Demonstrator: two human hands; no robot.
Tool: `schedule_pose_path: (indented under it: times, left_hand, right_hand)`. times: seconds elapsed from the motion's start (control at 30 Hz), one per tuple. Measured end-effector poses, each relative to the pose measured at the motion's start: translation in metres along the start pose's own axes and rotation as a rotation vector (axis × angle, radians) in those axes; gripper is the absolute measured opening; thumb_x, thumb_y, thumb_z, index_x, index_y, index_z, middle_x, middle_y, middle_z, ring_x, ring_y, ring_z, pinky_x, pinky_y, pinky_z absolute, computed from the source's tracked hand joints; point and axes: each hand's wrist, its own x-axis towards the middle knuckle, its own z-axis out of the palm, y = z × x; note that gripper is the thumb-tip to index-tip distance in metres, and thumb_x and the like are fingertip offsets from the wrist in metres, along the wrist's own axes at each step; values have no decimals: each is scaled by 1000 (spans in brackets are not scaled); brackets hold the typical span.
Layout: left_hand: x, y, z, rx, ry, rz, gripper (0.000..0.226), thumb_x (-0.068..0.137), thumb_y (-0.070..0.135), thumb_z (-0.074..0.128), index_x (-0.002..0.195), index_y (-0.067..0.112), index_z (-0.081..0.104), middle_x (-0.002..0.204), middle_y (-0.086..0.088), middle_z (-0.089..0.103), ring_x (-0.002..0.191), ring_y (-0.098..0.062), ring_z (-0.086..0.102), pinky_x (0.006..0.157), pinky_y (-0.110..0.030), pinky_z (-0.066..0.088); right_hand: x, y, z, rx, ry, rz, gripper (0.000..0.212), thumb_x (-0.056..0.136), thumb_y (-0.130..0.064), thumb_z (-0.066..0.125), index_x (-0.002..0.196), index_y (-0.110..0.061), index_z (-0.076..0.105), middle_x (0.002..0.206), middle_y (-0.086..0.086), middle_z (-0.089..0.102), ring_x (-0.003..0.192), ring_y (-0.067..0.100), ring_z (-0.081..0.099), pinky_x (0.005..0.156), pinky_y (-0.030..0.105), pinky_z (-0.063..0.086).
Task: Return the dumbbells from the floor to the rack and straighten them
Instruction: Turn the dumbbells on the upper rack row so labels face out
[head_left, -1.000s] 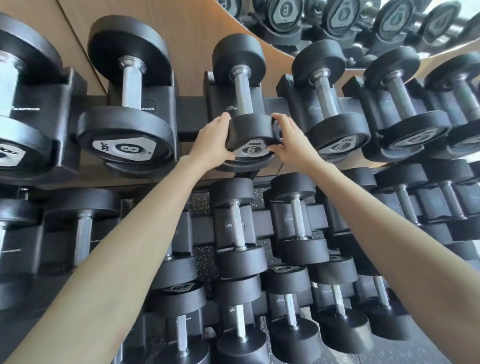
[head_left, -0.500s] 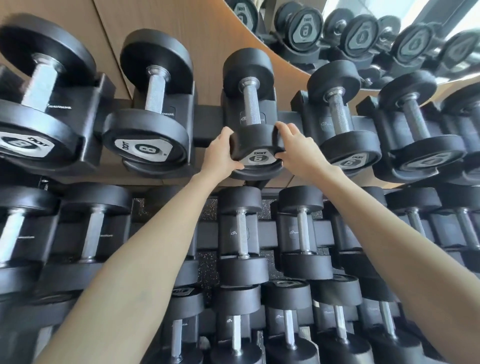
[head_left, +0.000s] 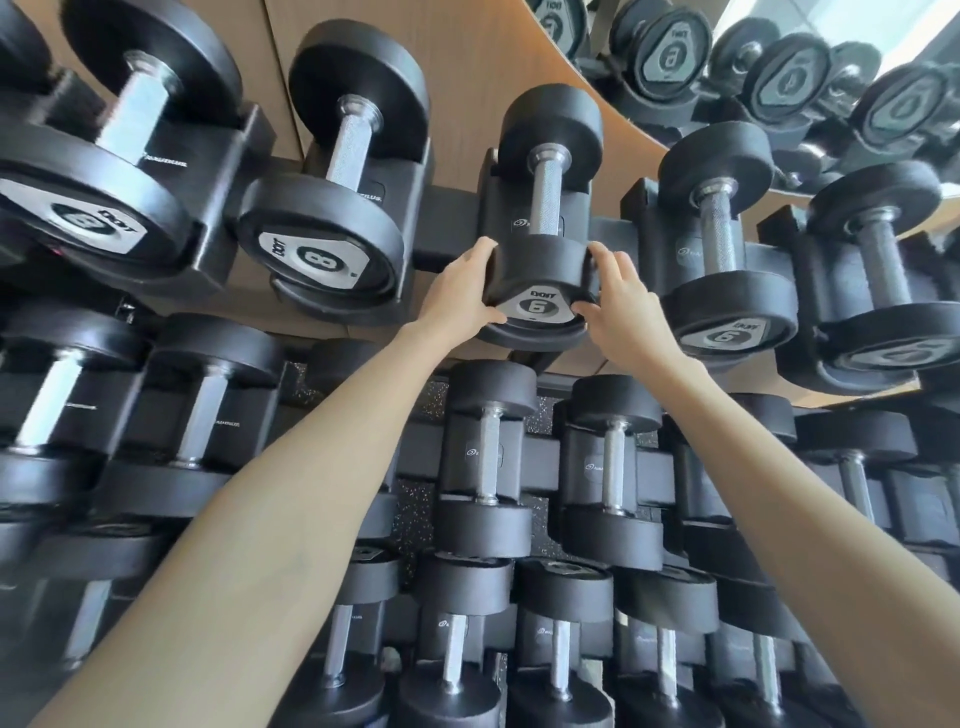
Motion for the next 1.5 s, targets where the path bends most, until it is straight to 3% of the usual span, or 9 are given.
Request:
schedule_pose_path:
  times: [0.1, 0.17, 0.27, 0.4, 0.57, 0.77, 1.1, 1.33, 1.5]
  left_hand:
    - [-18, -4, -3, 171, 48, 19, 60, 82, 19, 71, 131, 11, 39, 131, -12, 53, 118, -29, 50, 83, -42, 46]
    - [-34, -9, -11, 282, 98, 82, 49, 86, 17, 64, 131, 10, 44, 132, -9, 51, 126, -25, 43, 89, -43, 46]
    - [-57, -14, -30, 435, 190, 197, 44, 86, 11, 59, 129, 7, 49, 133, -9, 52, 129, -24, 40, 100, -37, 40]
    - [-81, -22, -58, 563, 313, 270, 44, 82, 6, 58, 125, 3, 54, 130, -14, 55, 128, -30, 44, 107, -39, 34]
    - [-112, -49, -90, 641, 377, 229, 54, 77, 3, 57, 131, 4, 50, 137, -14, 50, 130, -30, 42, 111, -38, 28]
    - [-143, -100, -123, 686, 295, 24, 65, 79, 8, 62, 139, 3, 38, 145, -18, 38, 134, -33, 35, 111, -42, 28]
    - [-111, -149, -157, 393, 263, -32, 80, 86, 21, 65, 148, 7, 16, 153, -14, 24, 139, -29, 27, 107, -39, 34]
    - [-68, -167, -169, 135, 20, 88, 94, 81, 25, 72, 149, 13, 8, 153, -10, 26, 137, -28, 33, 107, -44, 35]
    - [-50, -167, -162, -156, 34, 5, 86, 77, 20, 75, 145, 11, 23, 146, -10, 40, 131, -26, 43, 107, -42, 37]
  right_hand:
    - [-9, -3, 0, 18, -24, -22, 73, 89, -13, 58, 146, -16, 12, 146, 8, 29, 89, 35, 58, 66, 37, 44]
    - [-14, -4, -3, 12, -26, -41, 75, 88, -18, 60, 146, -12, 12, 148, 9, 28, 110, 33, 52, 88, 46, 45]
    - [-17, -10, -10, -56, -23, -70, 72, 89, -22, 58, 146, -6, 16, 148, 13, 27, 135, 33, 28, 113, 53, 20]
    - [-16, -33, -14, -159, 33, -159, 64, 90, -18, 56, 143, -4, 23, 147, 18, 27, 140, 39, 8, 113, 57, 9]
    - [-11, -77, -3, -75, 56, -290, 64, 88, -16, 58, 142, -1, 26, 145, 18, 32, 140, 36, 14, 114, 51, 11]
    - [-18, -114, 17, -25, -13, -342, 65, 91, -19, 55, 144, -3, 21, 149, 16, 27, 141, 32, 16, 116, 46, 11]
    - [8, -194, 32, -1, -7, -281, 68, 89, -20, 57, 145, -8, 20, 150, 12, 23, 136, 29, 27, 99, 44, 43]
    - [42, -242, 29, -200, 2, -200, 63, 92, -22, 53, 145, -15, 20, 140, 12, 35, 118, 37, 42, 79, 48, 48]
    - [59, -258, 29, -359, -32, -150, 56, 94, -27, 49, 142, -14, 24, 125, 17, 44, 97, 41, 52, 70, 45, 45]
